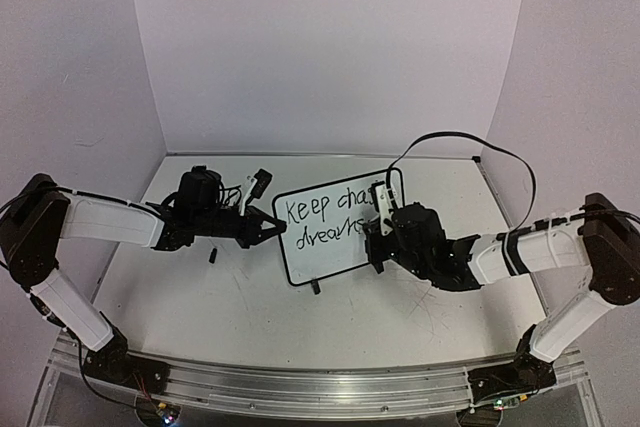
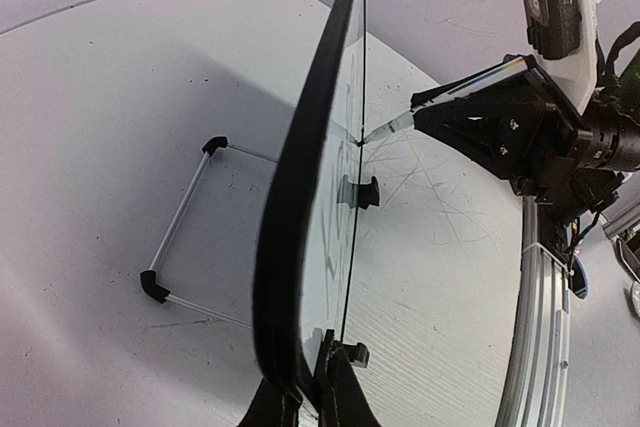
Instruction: Write a sentence on the whiteboard
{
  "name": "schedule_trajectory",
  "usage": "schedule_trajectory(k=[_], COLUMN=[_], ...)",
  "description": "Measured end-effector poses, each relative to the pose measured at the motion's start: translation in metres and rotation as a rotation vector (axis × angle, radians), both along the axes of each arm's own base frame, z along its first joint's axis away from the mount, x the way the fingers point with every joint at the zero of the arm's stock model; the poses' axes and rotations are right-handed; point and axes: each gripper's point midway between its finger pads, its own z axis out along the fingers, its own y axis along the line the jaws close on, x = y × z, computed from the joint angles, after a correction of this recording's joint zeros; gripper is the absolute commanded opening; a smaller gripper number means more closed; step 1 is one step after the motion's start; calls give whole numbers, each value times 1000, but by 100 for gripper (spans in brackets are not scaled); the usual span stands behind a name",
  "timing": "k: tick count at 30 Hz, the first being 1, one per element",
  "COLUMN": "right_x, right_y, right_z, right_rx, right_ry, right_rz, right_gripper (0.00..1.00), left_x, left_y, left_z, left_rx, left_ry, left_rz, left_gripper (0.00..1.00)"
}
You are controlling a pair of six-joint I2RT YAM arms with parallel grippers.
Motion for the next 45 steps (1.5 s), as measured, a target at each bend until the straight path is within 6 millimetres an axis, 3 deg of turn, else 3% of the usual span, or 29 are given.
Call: schedule_trajectory(k=[4,12,37,45], right_x=[-1,-2,11,9], right_y=[-2,-18,-24,-26], right_z=[1,22,3,7], right_rx=[5,46,17,18], right_ry=[-1,-37,-18,-18], right_rz=[-5,-46,-79,-81], right_gripper=[0,0,0,0], left_x=[0,0,0,1], left_y=[0,0,0,-1], left_z=[0,0,0,0], left_rx=[0,1,6,6], left_ry=[-1,-4,3,4], left_rz=[-1,-2,-2,-2], left_gripper=[0,0,0,0])
